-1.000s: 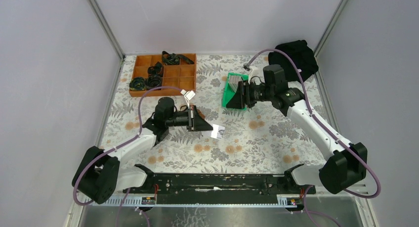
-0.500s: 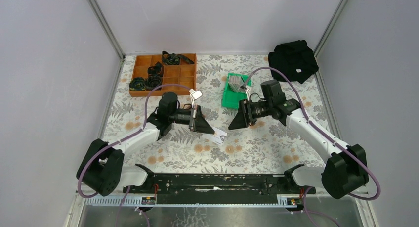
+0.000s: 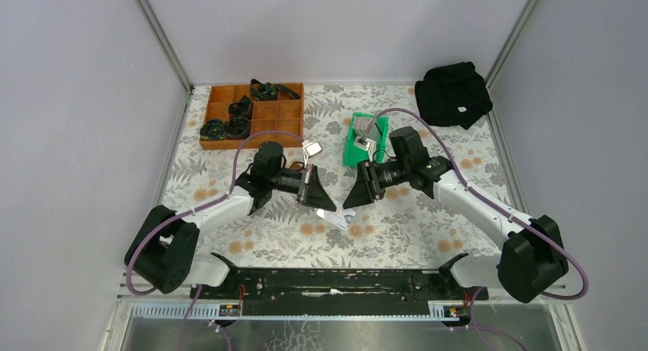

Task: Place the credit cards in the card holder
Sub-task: Pick up the credit card from the storage box.

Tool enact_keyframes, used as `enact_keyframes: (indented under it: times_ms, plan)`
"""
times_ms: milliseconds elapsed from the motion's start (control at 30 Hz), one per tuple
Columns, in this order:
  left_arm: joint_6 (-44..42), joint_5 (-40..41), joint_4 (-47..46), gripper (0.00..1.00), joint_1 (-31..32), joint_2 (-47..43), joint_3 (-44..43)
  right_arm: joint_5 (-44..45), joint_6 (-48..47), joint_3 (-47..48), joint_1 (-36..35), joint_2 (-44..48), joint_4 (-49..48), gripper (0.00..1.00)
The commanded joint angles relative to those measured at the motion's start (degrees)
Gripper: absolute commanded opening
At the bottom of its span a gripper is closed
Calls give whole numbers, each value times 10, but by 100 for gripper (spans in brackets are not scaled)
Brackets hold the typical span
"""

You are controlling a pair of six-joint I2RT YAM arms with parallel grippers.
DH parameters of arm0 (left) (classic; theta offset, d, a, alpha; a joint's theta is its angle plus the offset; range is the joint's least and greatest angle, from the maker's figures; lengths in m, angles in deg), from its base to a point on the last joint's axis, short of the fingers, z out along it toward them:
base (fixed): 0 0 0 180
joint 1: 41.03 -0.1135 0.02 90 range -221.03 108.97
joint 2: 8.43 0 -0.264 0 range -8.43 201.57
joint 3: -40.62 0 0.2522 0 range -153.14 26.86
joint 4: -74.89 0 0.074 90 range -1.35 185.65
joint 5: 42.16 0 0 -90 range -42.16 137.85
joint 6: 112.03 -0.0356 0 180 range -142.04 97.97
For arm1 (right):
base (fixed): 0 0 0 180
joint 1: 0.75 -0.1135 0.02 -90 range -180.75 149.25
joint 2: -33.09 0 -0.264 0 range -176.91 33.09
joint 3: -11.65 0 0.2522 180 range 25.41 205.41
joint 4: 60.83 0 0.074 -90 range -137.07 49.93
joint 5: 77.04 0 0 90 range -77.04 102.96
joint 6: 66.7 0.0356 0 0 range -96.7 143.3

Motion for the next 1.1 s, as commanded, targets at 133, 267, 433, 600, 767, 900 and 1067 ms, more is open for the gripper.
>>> enact_keyframes:
  times_ms: [133,267,433,600,767,900,1067]
  plan:
    - [44,-30,-87,0,6,14,-19,-23,14,-5,-17,-14,-36,46]
    - [61,-35,-114,0,6,21,-19,-27,18,-10,-18,-19,-45,45]
    - [69,-40,-130,0,6,30,-19,-34,25,-16,-23,-30,-61,31]
    - [69,-34,-133,0,5,41,-20,-39,33,-19,-28,-36,-76,0]
    - [26,22,-71,34,-14,42,-21,-30,30,-18,-28,-39,-75,0]
    - [15,114,-45,58,-53,17,1,-11,24,-11,-28,-41,-69,0]
    - [14,250,11,62,-101,-39,29,24,18,8,-28,-55,-62,0]
